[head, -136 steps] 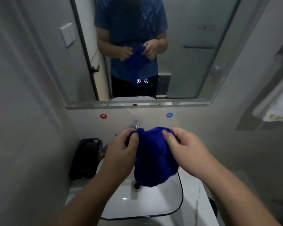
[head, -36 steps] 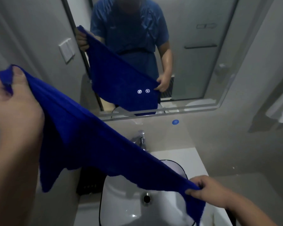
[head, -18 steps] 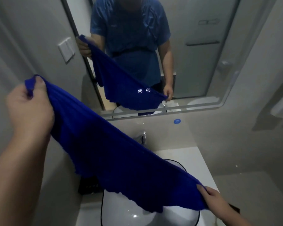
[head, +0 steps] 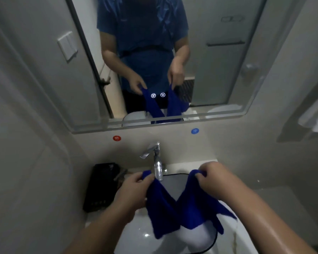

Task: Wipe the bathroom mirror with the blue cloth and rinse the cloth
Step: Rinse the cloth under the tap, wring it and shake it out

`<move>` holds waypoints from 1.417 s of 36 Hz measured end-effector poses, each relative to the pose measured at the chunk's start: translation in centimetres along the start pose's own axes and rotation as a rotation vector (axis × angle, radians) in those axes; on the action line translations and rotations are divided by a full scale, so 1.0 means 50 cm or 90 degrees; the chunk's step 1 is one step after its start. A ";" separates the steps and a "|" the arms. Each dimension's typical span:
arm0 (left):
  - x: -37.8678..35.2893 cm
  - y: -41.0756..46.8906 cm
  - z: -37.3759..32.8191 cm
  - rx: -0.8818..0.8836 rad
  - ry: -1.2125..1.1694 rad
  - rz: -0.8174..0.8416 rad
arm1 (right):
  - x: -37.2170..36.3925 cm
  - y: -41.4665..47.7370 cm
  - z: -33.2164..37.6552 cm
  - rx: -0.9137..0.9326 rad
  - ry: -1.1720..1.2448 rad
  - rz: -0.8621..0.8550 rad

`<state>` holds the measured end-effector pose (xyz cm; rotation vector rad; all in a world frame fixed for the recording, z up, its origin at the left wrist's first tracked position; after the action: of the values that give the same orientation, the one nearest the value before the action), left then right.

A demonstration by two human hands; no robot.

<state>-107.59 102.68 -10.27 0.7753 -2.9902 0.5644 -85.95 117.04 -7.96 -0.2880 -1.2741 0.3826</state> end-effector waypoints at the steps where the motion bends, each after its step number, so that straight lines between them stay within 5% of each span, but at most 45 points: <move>1: -0.005 -0.009 -0.005 -0.019 0.036 0.011 | -0.014 0.003 0.011 0.007 -0.008 0.026; 4: -0.015 -0.020 -0.006 -0.070 0.145 0.036 | -0.060 0.011 0.036 0.012 -0.019 0.097; 9: -0.033 -0.029 0.003 -0.119 0.232 0.064 | -0.075 -0.014 0.070 0.055 0.217 0.131; 17: -0.050 -0.037 0.035 0.013 0.005 0.026 | -0.080 -0.078 0.120 0.106 0.460 0.155; 22: -0.064 -0.043 0.016 0.066 -0.195 0.091 | -0.110 -0.097 0.127 0.084 0.462 0.139; 25: -0.056 -0.045 0.009 0.050 -0.186 0.117 | -0.124 -0.099 0.127 0.074 0.503 0.122; 35: -0.022 -0.048 -0.002 0.016 -0.098 -0.054 | -0.104 -0.093 0.129 0.108 0.524 0.076; 51: -0.057 -0.060 -0.030 0.039 -0.196 0.011 | -0.061 -0.161 0.146 0.233 0.391 -0.166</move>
<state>-103.80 102.11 -8.13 0.9199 -3.2740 0.5889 -92.75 108.43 -5.31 0.0755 -0.6107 0.2656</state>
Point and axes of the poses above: each hand's wrist, its own y-axis towards the middle knuckle, its own x-axis out of the back of the hand, z = x × y, the point moved 6 cm from there along y, towards the middle knuckle, and after that the axes turned 14 degrees about -x, right-handed, at the moved point
